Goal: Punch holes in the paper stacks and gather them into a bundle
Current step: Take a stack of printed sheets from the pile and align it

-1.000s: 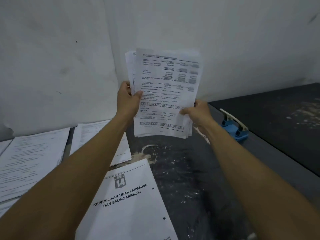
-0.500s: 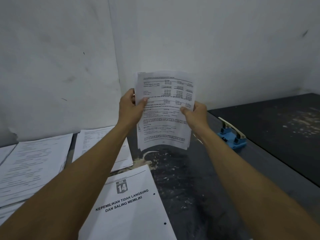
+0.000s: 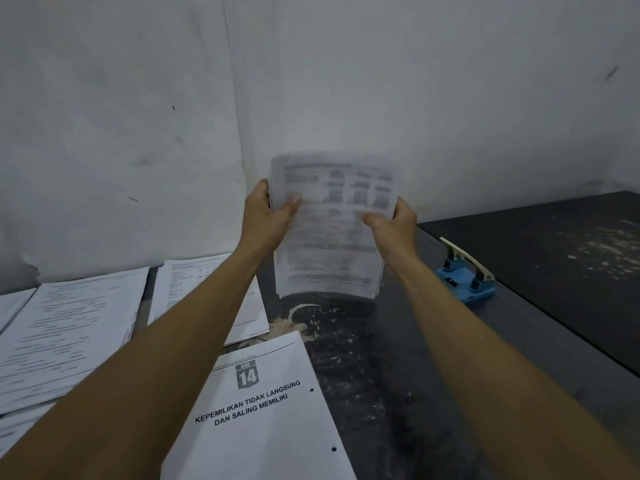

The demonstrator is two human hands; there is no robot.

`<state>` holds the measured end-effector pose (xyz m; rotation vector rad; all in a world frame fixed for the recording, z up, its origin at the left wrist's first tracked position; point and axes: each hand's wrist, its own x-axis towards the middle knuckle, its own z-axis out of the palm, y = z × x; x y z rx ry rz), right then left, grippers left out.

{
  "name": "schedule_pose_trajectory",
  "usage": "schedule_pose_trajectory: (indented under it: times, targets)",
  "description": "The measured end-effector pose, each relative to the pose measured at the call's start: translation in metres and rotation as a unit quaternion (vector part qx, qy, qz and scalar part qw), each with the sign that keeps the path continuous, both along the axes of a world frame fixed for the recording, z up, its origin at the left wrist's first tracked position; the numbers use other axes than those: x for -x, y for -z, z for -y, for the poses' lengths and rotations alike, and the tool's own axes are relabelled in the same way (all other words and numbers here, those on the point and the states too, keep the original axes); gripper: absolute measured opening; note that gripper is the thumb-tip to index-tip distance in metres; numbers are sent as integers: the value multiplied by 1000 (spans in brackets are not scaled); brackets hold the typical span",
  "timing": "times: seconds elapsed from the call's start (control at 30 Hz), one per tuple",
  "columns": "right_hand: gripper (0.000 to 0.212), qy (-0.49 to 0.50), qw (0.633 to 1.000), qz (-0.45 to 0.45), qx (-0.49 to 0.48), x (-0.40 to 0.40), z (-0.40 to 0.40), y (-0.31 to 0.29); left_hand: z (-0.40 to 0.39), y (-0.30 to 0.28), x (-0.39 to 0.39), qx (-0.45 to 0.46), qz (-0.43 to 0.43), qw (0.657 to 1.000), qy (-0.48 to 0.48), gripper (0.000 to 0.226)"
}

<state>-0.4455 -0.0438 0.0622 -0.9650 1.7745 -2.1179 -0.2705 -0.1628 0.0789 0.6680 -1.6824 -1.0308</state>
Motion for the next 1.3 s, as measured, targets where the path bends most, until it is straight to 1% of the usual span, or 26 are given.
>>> schedule_pose_trajectory:
  times: [0.13, 0.3, 0.43, 0.5, 0.57, 0.7, 0.83, 1.03, 1.17, 1.3]
  targets:
    - [20, -2, 999, 21, -33, -3, 1, 12, -1, 8, -2, -21, 13, 1000, 16, 28]
    - [18, -7, 1000, 10, -17, -5, 1, 0, -2, 0, -1, -1, 3, 1000, 15, 26]
    - [20, 1, 1000, 27, -7, -8, 0, 4, 1, 2, -3, 6, -7, 1000, 15, 34]
    - [22, 8, 999, 44, -28, -11, -1, 12, -1, 10, -4, -12, 1, 1000, 19, 38]
    - [22, 15, 998, 56, -27, -13, -1, 15, 0, 15, -4, -24, 2, 999, 20, 38]
    - [20, 58, 997, 42, -28, -11, -4, 6, 9, 9, -6, -33, 0, 999, 30, 33]
    - [27, 22, 998, 41, -37, -11, -1, 1, 13, 7, -7, -28, 1, 998, 48, 32]
    - [29, 25, 998, 57, -19, -10, 0, 2, 13, 7, -6, -29, -14, 998, 53, 31]
    - [33, -1, 997, 67, -37, -6, 0, 3, 14, 6, -7, -33, -8, 997, 67, 27]
    - [25, -17, 996, 59, -72, 0, 0, -1, 14, 5, -6, -33, 4, 996, 77, 19]
